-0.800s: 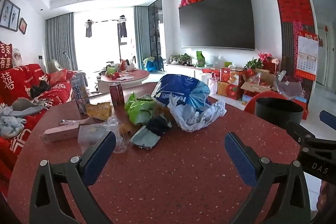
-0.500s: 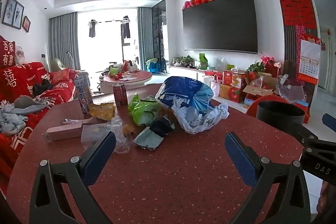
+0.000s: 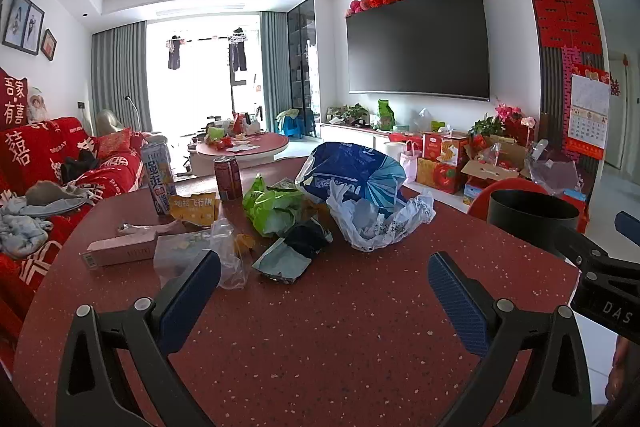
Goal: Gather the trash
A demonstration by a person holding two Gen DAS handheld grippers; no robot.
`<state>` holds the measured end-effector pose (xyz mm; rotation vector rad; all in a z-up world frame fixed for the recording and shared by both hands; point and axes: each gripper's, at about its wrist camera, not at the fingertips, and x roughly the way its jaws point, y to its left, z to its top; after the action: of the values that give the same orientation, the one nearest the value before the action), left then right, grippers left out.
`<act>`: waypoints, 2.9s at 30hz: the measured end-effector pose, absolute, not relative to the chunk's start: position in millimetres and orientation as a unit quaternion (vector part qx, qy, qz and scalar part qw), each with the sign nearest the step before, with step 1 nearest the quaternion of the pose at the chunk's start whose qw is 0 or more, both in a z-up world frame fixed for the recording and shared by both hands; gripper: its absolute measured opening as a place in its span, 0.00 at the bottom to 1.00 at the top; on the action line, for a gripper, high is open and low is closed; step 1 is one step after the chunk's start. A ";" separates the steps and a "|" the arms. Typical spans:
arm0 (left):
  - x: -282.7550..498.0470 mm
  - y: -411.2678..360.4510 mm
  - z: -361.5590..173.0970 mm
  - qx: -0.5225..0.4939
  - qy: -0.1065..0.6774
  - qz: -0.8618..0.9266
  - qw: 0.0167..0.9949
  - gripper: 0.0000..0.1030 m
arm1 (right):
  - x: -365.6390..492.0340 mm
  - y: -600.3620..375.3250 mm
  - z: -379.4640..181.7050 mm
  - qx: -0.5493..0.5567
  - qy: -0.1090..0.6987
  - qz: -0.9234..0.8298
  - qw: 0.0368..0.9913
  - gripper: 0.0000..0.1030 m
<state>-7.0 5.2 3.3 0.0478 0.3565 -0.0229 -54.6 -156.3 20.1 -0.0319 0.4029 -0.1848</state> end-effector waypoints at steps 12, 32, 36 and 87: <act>-8.8 3.4 2.6 0.029 0.174 -0.013 0.984 1.00 | -55.0 -153.3 21.0 -0.017 0.199 -0.091 0.976 1.00; -8.7 3.2 0.7 0.029 0.175 -0.012 0.984 1.00 | -55.5 -151.2 21.8 -0.017 0.198 -0.090 0.976 1.00; -8.7 3.3 0.8 0.028 0.175 -0.012 0.984 1.00 | -55.5 -151.3 22.1 -0.016 0.199 -0.090 0.976 1.00; -8.9 2.3 0.1 0.028 0.174 -0.013 0.984 1.00 | -54.7 -150.4 21.8 -0.009 0.198 -0.092 0.976 1.00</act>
<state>-8.9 2.3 0.1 0.0573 0.3503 -0.0264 -54.7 -150.4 21.8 -0.0175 0.3984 -0.1847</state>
